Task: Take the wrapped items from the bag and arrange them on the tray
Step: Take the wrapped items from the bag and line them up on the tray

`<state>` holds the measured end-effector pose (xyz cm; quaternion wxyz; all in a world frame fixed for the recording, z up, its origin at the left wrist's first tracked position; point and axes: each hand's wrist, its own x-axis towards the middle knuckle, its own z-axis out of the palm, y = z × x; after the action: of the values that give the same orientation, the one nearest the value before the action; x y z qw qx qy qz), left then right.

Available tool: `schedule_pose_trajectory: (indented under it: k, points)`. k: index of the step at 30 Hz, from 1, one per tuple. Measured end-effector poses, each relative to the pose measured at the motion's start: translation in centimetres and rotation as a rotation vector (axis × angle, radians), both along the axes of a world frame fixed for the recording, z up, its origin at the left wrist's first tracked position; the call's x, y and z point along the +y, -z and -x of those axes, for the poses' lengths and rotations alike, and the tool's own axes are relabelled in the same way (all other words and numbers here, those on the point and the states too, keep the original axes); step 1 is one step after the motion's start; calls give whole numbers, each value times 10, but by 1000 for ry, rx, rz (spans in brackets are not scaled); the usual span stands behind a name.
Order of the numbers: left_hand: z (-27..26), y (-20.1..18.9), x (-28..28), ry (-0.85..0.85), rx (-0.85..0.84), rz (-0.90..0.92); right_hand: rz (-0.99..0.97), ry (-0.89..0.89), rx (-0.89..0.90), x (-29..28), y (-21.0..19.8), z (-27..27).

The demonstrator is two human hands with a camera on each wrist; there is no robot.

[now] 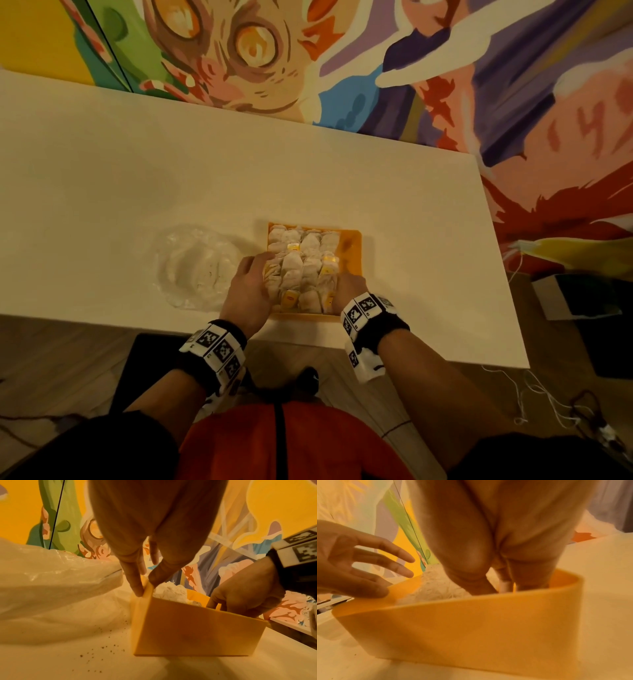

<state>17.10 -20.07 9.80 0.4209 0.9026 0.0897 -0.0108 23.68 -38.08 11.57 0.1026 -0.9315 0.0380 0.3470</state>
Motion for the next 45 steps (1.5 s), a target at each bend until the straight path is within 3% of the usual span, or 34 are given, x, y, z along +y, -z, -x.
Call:
schedule_pose_trajectory:
  k: [12,17,23,30,34,36,38,40,42,45]
  points:
    - [-1,3,2,26,-10,-83,-148,140,-22,-6,-2,6]
    - [1,0,-1,12,-5,-76,-220,205,-127,0,-17,-1]
    - [-2,9,4,20,63,-85,-253,297,-67,8,-19,-9]
    - [4,1,9,60,87,60,-292,332,-136,12,-37,-23]
    - [8,-11,37,-40,37,97,-277,329,-133,20,-50,-22]
    - [12,-19,59,-133,-62,142,-273,331,-267,26,-51,-16]
    - [15,-23,90,-269,-152,91,-353,262,-485,41,-51,-6]
    - [15,-18,126,-391,-181,-8,-491,140,-544,66,-51,10]
    - [9,-9,154,-419,-7,-80,-601,-17,-370,96,-53,29]
    - [1,2,168,-264,298,-103,-412,-259,-124,141,-38,48]
